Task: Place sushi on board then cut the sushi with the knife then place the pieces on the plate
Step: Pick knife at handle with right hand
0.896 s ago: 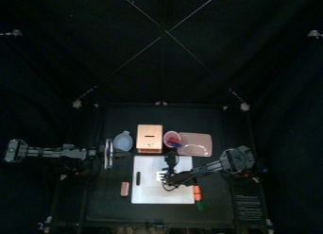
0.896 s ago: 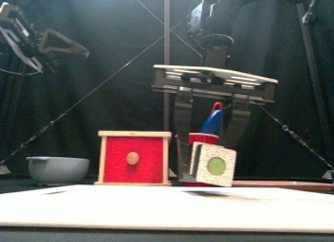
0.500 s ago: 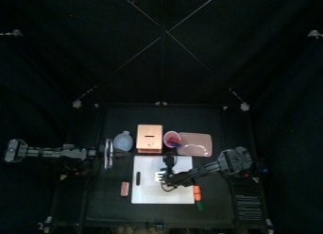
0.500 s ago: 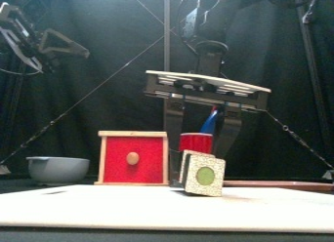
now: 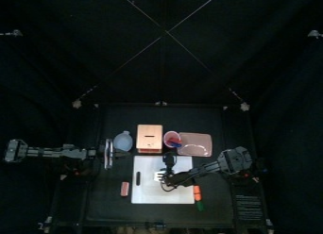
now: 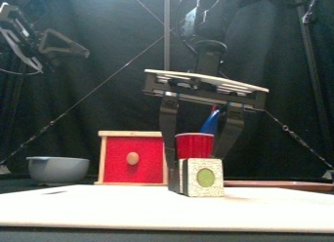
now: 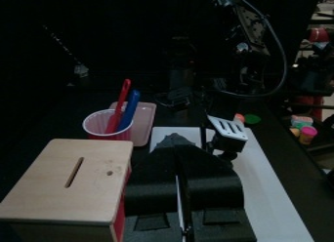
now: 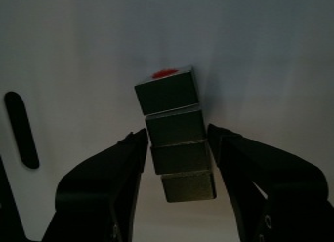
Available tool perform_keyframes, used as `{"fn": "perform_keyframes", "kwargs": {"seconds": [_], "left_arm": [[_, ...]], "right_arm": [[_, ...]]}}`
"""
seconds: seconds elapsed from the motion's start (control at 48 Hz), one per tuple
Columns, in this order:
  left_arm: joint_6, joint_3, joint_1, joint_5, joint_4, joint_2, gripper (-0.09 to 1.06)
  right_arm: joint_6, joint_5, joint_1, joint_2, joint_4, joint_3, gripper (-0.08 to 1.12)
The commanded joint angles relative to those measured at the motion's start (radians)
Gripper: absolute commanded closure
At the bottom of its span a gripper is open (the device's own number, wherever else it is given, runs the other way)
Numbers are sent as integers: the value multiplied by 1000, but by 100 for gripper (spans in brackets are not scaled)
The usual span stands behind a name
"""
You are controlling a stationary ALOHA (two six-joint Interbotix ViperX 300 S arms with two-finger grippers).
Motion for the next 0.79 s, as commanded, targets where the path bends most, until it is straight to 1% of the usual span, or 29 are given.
{"fn": "perform_keyframes", "kwargs": {"seconds": [0.021, 0.208, 0.458, 0.646, 0.792], "left_arm": [[0, -15, 2, -6, 3, 2, 99], [0, -14, 3, -6, 3, 2, 99], [0, -14, 2, -6, 2, 2, 99], [2, -11, 2, -6, 6, 2, 99], [0, -14, 2, -6, 15, 2, 96]], "right_arm": [[-11, 8, -2, -60, -31, -29, 18], [-44, 25, -2, -140, -112, -18, 18], [-135, 67, 3, -256, -126, 51, 19], [-324, 63, 2, -359, -201, 104, 19], [-506, 63, -9, -433, -209, 103, 20]]}}
